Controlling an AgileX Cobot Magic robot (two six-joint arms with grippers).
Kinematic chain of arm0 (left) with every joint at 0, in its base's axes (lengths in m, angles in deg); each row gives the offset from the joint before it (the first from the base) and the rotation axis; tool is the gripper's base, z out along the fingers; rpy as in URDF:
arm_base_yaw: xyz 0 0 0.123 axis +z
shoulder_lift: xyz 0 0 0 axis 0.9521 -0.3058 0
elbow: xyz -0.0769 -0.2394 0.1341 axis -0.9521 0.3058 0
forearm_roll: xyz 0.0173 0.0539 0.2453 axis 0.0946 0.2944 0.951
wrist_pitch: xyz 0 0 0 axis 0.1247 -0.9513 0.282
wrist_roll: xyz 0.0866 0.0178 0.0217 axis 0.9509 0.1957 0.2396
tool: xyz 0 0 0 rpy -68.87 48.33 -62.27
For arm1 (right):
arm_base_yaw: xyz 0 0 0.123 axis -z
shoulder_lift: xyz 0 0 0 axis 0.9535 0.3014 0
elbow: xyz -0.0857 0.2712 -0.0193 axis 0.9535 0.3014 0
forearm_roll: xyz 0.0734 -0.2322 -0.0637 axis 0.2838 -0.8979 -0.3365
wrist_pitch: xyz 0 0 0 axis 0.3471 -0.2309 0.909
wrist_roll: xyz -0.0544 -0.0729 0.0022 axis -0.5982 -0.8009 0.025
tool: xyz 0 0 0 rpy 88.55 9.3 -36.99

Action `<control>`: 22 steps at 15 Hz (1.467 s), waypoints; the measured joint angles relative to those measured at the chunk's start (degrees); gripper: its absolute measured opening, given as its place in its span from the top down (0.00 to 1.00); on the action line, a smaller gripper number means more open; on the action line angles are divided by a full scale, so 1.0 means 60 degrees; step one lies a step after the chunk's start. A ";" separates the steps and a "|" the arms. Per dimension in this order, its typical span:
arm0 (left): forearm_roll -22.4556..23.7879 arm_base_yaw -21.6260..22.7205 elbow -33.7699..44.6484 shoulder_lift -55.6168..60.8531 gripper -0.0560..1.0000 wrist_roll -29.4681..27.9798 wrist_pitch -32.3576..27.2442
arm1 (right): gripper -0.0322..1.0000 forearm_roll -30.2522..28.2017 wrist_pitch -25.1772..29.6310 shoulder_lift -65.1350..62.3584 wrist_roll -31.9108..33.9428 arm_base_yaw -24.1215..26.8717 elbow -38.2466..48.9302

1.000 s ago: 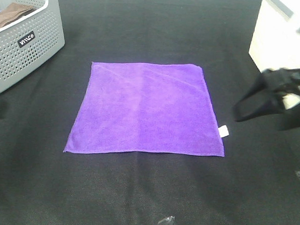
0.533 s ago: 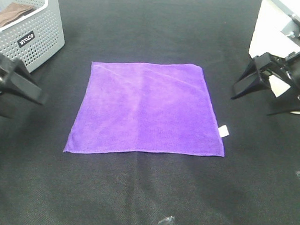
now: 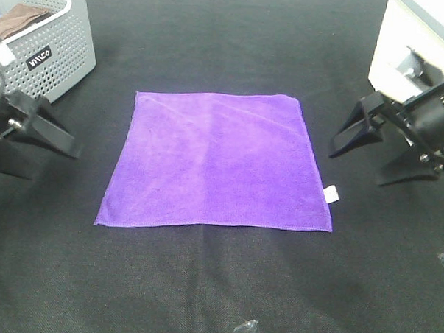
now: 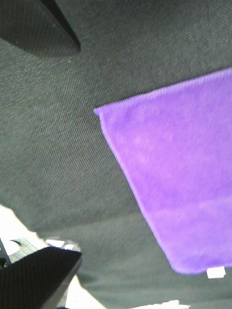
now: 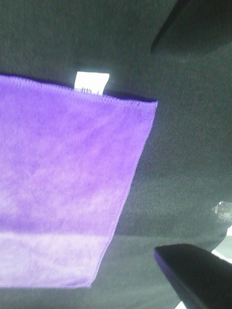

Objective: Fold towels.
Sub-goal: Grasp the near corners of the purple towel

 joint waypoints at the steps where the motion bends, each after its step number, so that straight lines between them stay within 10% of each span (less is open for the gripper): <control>1: 0.0000 -0.0181 -0.0086 -0.0286 0.01 0.0000 0.0000 | 0.04 0.0000 0.0000 0.0258 0.0000 0.0000 0.0000; 22: 0.0210 -0.1566 -0.1652 -0.2932 0.03 -0.0840 0.0239 | 0.06 0.0392 0.0086 0.2521 -0.0325 0.0067 -0.0812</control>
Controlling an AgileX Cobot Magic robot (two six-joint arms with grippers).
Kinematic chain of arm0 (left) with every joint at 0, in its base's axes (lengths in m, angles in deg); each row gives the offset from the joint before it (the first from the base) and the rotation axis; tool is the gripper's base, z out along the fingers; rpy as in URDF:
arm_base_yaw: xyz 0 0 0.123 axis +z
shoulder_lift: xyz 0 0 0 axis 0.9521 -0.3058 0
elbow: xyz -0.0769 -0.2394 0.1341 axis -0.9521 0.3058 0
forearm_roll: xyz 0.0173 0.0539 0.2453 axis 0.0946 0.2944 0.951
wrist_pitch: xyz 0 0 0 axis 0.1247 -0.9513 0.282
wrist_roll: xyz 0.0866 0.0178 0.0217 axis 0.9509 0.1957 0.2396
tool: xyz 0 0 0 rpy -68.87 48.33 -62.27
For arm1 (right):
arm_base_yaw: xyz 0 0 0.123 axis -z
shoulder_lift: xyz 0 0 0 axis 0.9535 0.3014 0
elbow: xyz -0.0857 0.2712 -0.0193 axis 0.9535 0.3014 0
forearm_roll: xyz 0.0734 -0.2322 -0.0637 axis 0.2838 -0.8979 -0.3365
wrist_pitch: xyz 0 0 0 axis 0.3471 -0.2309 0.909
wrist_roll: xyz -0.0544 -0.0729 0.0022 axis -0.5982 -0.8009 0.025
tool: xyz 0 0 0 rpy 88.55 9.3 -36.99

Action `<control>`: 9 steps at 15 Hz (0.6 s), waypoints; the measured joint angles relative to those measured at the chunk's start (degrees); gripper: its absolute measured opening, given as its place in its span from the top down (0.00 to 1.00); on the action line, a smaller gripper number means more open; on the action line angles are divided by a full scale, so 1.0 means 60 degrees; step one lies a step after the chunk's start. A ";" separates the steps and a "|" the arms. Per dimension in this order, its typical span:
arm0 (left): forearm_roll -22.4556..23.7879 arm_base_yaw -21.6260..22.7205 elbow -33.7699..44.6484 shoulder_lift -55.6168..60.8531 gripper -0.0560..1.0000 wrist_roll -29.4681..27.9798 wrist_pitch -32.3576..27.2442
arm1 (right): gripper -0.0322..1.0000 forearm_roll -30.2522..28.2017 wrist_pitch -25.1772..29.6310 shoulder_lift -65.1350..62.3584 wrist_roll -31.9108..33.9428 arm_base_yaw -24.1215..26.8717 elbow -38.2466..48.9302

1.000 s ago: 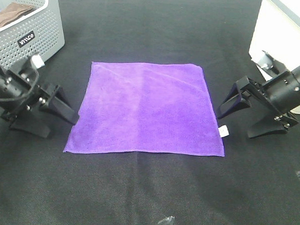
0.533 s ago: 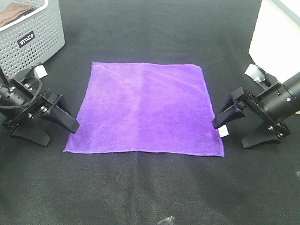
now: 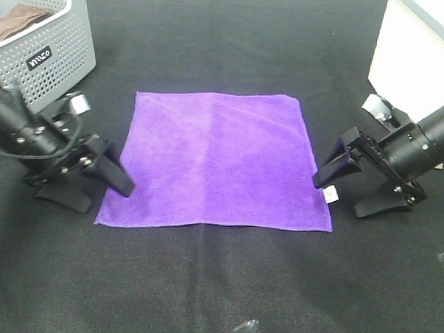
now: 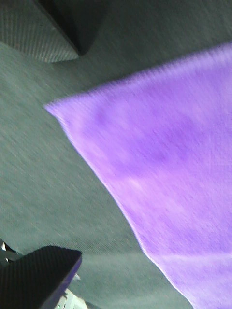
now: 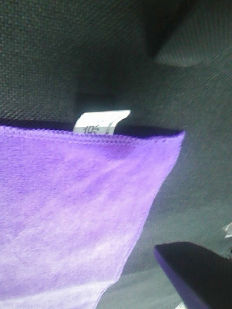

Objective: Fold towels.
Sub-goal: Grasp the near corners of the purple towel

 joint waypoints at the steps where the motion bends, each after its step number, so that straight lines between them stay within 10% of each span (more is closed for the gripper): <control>1: -0.0010 -0.0220 -0.0248 -0.0172 0.03 -0.0229 -0.0029 | 0.07 0.0191 -0.0057 0.0038 0.0000 0.0000 0.0000; 9: -0.0325 -0.1375 -0.0955 -0.0726 0.07 -0.1261 0.0143 | 0.27 0.1117 -0.0506 0.0668 0.0000 -0.1499 -0.0267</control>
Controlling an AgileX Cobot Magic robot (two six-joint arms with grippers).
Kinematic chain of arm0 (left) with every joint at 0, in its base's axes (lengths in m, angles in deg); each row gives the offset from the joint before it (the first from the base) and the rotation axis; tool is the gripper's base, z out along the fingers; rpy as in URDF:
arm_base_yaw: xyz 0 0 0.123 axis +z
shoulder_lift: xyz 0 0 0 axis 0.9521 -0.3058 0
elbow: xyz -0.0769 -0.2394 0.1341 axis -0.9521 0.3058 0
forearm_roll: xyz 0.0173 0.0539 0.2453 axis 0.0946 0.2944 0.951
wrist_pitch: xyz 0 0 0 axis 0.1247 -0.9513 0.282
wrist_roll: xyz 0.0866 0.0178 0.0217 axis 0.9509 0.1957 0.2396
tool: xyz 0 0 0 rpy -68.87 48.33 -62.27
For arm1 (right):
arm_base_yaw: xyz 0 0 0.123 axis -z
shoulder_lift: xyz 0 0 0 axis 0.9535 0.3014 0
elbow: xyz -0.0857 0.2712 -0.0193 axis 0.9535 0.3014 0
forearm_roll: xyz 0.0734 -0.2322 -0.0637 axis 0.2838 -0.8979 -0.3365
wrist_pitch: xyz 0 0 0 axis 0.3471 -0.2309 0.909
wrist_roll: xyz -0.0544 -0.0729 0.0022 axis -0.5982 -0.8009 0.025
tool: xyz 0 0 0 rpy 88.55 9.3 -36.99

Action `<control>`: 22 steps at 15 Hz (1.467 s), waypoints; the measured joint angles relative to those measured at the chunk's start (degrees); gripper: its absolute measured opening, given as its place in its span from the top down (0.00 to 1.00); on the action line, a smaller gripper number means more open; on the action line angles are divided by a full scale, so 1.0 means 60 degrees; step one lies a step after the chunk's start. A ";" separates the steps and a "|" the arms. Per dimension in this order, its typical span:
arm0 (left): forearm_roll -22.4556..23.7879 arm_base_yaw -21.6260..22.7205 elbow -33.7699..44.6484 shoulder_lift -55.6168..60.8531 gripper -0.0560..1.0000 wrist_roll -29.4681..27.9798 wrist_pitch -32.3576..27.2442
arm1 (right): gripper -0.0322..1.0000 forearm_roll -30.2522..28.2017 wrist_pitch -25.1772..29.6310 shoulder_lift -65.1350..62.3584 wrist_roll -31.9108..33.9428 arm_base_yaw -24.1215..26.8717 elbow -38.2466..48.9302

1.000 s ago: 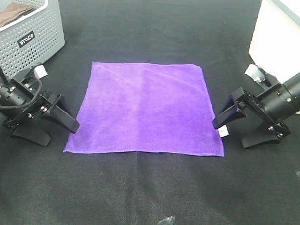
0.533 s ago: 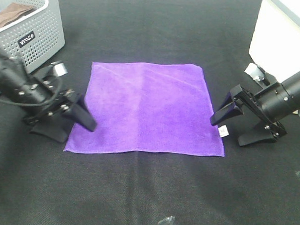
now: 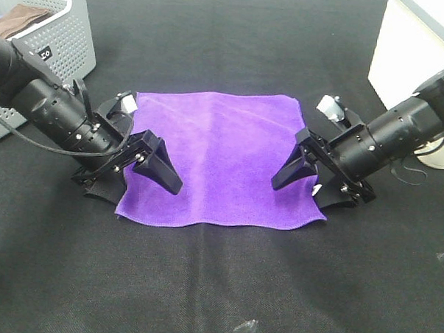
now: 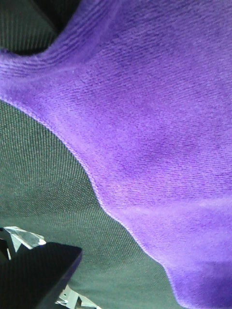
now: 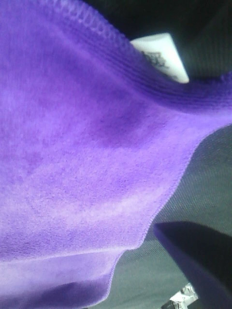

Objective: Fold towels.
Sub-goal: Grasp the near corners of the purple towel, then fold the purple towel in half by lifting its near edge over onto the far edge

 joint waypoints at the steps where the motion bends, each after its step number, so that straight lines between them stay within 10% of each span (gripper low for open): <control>1: 0.0010 -0.0010 0.0000 0.0000 0.08 -0.0057 0.0010 | 0.31 -0.0029 -0.0057 0.0029 0.0019 -0.0019 -0.0010; 7: 0.0038 -0.0010 0.0000 -0.0019 0.14 -0.0067 0.0086 | 0.58 -0.0697 -0.0439 0.0076 0.0095 -0.0038 -0.0019; 12: 0.0191 -0.0029 0.0057 -0.0325 0.91 -0.0067 0.0411 | 0.97 -0.0936 -0.0401 0.0153 0.0172 -0.0038 -0.0019; 22: 0.1213 -0.0124 0.1089 0.1413 0.95 -0.0029 0.0267 | 0.97 -0.1872 0.1031 -0.1155 0.1003 -0.0143 0.0153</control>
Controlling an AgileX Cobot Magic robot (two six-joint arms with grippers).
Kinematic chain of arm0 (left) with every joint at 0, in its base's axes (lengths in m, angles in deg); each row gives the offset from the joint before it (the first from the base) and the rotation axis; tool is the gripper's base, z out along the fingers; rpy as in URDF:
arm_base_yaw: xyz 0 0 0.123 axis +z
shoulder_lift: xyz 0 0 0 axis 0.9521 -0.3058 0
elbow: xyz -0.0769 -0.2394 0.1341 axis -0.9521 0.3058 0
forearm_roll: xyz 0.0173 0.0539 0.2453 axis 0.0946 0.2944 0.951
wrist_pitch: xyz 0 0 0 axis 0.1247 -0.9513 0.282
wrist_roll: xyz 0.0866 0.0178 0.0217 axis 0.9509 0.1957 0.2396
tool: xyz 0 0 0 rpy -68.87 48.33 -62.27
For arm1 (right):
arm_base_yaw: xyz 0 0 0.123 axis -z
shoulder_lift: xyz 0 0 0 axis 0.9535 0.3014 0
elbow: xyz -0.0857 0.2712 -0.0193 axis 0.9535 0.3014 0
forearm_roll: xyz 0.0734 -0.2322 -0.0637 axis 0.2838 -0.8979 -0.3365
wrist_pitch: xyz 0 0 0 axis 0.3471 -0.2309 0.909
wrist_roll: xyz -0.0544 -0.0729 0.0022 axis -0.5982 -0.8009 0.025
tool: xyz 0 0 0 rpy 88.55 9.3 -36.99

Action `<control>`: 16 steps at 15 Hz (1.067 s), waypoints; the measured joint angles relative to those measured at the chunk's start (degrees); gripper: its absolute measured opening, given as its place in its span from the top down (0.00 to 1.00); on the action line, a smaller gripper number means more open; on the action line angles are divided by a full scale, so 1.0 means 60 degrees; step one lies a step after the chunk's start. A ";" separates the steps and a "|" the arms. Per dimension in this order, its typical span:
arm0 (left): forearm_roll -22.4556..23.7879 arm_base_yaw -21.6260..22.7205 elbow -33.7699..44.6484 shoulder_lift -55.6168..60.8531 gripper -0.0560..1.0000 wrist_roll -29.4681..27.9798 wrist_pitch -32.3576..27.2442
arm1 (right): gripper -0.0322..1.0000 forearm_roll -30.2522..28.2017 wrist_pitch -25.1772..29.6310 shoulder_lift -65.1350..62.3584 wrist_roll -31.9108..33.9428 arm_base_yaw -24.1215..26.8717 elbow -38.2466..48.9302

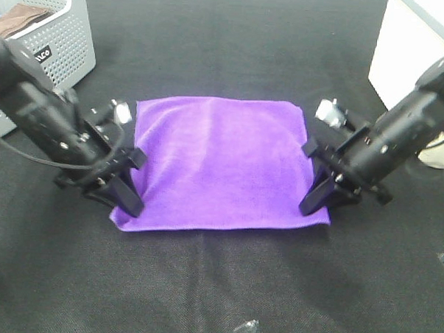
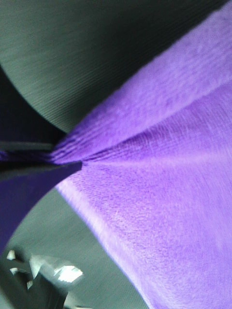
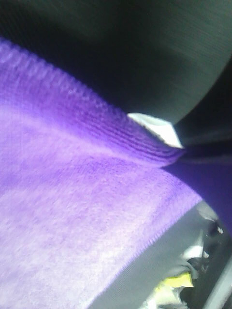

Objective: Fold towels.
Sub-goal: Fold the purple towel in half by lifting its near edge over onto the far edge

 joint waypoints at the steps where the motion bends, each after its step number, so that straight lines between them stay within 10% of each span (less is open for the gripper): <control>1: 0.0124 0.0000 0.0420 0.0439 0.95 0.0000 -0.0010 | 0.97 -0.0124 0.0286 -0.0306 0.0191 0.0000 0.0000; 8: 0.0124 -0.0095 0.3027 0.3256 0.95 -0.0544 0.0544 | 0.97 -0.0048 0.0821 -0.2836 0.0602 -0.0019 0.2015; 16: 0.0917 -0.0086 -0.0181 0.1432 0.95 -0.1079 0.1060 | 0.97 -0.0468 -0.0067 -0.0487 0.0726 -0.0010 -0.1490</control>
